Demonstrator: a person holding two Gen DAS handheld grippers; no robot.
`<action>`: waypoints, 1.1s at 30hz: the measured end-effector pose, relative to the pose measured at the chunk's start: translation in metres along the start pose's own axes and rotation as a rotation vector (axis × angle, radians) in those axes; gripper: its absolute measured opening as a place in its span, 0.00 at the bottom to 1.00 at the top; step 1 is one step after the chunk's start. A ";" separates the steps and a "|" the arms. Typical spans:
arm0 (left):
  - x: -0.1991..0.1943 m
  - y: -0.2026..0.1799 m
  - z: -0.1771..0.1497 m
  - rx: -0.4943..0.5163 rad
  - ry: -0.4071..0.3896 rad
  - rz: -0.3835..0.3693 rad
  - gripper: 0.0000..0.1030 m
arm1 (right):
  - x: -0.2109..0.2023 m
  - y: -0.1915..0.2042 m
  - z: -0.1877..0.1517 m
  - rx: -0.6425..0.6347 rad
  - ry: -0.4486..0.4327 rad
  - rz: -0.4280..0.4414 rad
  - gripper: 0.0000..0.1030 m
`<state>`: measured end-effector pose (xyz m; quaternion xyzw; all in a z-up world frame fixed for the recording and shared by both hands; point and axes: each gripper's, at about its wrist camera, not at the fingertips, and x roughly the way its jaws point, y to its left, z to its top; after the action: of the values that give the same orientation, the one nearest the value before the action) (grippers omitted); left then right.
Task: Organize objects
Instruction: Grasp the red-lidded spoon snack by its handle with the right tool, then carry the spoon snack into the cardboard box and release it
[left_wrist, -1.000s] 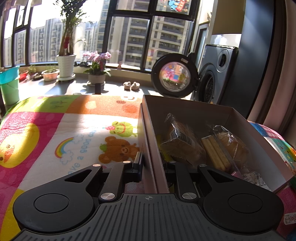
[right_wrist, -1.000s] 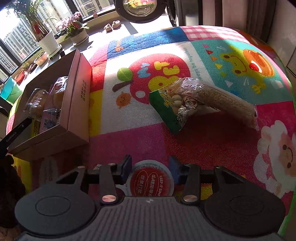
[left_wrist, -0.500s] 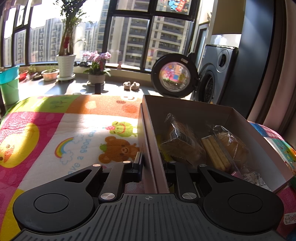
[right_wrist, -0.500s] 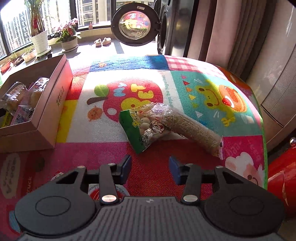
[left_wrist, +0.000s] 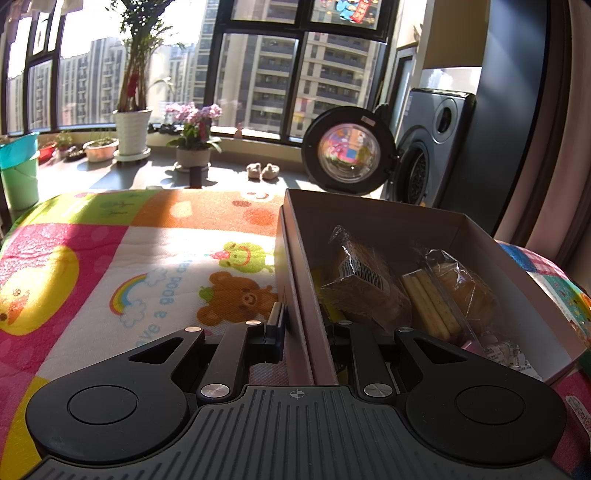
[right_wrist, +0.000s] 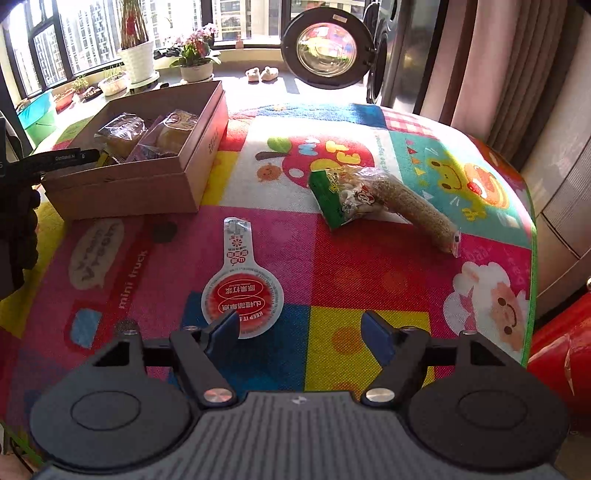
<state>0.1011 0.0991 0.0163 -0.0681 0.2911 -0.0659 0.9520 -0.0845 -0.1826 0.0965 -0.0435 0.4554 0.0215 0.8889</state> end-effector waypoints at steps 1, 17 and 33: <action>0.000 0.000 0.000 0.000 0.000 0.000 0.18 | 0.003 0.011 0.002 -0.052 -0.007 0.009 0.81; 0.000 0.000 0.000 0.000 0.000 0.000 0.18 | 0.045 0.030 0.015 -0.006 0.108 0.075 0.60; -0.001 0.000 0.000 -0.001 0.000 0.000 0.18 | -0.074 0.096 0.077 -0.123 -0.108 0.227 0.60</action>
<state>0.1003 0.0989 0.0166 -0.0687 0.2913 -0.0660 0.9519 -0.0731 -0.0790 0.1959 -0.0449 0.4067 0.1524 0.8996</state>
